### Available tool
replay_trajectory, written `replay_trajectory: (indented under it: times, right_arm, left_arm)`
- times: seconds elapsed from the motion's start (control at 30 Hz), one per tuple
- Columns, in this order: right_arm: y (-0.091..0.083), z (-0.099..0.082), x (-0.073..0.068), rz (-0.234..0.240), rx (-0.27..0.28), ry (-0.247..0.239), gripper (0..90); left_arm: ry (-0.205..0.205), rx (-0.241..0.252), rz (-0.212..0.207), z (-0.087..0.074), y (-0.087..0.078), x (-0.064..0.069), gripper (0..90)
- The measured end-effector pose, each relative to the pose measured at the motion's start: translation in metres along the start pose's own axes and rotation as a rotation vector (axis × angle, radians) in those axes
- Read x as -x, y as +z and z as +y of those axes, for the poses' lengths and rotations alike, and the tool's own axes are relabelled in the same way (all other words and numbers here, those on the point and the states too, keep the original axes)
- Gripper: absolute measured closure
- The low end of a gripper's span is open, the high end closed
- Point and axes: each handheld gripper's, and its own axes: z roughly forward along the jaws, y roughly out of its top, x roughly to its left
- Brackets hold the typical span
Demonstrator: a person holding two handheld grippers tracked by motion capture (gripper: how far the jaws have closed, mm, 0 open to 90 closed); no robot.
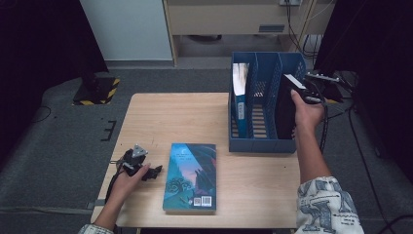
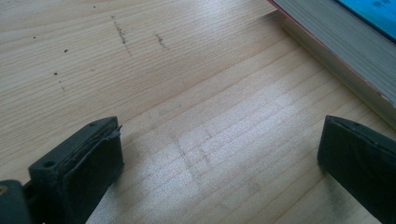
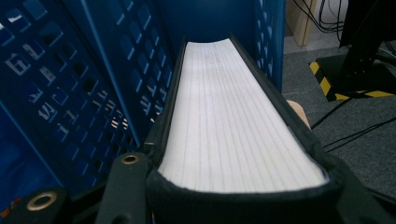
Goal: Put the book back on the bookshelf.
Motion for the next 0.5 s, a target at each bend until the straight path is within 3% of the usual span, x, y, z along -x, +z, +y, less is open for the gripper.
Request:
replay_trajectory:
  times: [0.23, 0.5]
  right_arm:
    - [-0.0002, -0.0012, 0.0005, 0.000, 0.002, -0.006, 52.7]
    - [-0.0030, -0.0042, -0.0011, -0.008, -0.035, -0.023, 52.5]
  left_arm:
    - [0.001, 0.000, -0.001, 0.0001, 0.0001, 0.0002, 0.0]
    - [0.003, -0.001, -0.002, 0.0001, -0.0001, 0.0008, 0.0]
